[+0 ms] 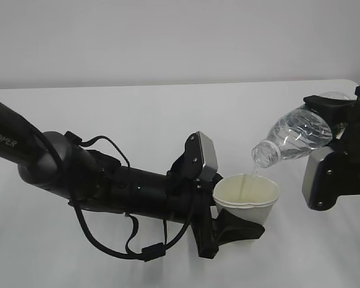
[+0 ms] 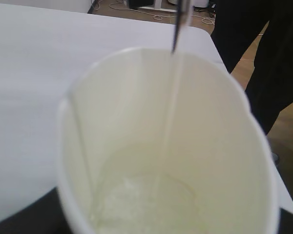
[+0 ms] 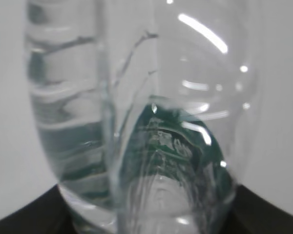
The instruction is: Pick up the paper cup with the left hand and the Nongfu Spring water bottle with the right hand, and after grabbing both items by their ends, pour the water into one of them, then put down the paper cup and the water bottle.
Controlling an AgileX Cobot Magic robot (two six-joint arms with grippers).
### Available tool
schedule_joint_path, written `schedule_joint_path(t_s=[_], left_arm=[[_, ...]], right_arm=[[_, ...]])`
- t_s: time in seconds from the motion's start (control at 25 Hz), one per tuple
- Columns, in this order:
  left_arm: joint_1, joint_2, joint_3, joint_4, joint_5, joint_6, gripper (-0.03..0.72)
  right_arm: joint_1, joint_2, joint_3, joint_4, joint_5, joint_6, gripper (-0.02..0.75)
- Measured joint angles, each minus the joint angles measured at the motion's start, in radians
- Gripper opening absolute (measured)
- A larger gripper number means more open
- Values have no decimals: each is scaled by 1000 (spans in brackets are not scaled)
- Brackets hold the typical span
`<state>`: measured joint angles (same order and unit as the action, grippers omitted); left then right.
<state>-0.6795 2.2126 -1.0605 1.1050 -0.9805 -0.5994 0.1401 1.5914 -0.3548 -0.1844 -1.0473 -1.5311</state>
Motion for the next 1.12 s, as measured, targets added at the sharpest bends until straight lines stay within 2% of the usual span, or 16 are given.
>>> schedule_joint_path(t_s=[1.12], left_arm=[[0, 0, 0, 0, 0, 0, 428]], right_arm=[[0, 0, -2, 0, -3, -2, 419]])
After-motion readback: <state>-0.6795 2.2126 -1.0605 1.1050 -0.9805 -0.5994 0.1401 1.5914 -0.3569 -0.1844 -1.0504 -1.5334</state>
